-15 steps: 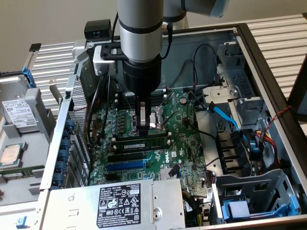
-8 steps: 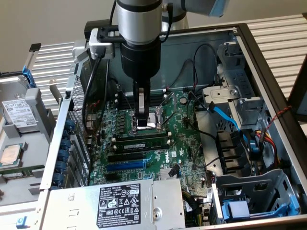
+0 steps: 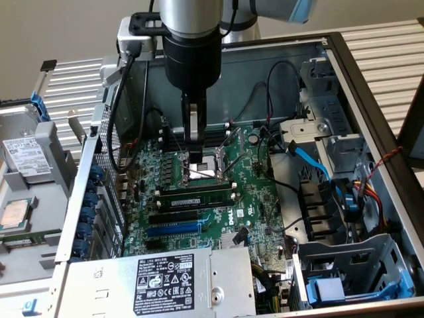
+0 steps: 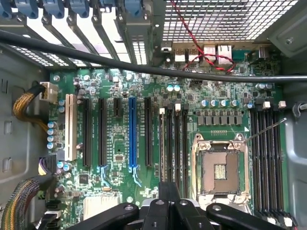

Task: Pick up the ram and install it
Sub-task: 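Press down the ram until it locks into place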

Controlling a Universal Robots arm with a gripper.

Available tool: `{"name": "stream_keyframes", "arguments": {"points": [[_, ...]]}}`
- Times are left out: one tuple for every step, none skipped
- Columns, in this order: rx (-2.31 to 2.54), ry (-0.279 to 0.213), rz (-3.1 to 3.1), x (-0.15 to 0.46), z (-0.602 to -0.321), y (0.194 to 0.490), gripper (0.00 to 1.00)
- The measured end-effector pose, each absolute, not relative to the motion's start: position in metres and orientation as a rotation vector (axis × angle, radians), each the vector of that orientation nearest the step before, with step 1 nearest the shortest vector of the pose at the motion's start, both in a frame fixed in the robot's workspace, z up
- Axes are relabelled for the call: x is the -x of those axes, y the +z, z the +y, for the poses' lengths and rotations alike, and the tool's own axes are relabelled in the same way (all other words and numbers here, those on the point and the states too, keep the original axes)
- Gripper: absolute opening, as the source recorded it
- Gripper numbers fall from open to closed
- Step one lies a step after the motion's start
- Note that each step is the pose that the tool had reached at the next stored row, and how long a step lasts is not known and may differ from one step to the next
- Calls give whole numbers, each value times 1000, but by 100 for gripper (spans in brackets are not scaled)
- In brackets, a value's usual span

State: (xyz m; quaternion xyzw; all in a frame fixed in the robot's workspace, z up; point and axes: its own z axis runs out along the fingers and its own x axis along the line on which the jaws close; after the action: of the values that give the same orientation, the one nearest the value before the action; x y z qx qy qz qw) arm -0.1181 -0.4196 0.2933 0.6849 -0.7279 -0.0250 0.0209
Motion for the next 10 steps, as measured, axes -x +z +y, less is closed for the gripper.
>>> {"name": "stream_keyframes", "arguments": {"points": [[-2123,-78,-2257,118,-420,295,11],[-2123,-77,-2257,118,-420,295,11],[-2124,-78,-2257,118,-420,295,11],[-2124,-78,-2257,118,-420,295,11],[-2124,-78,-2257,118,-420,295,11],[-2124,-78,-2257,118,-420,295,11],[-2124,-78,-2257,118,-420,295,11],[-2123,-78,-2257,118,-420,295,11],[-2123,-77,-2257,118,-420,295,11],[-2123,-78,-2257,118,-420,295,11]]}}
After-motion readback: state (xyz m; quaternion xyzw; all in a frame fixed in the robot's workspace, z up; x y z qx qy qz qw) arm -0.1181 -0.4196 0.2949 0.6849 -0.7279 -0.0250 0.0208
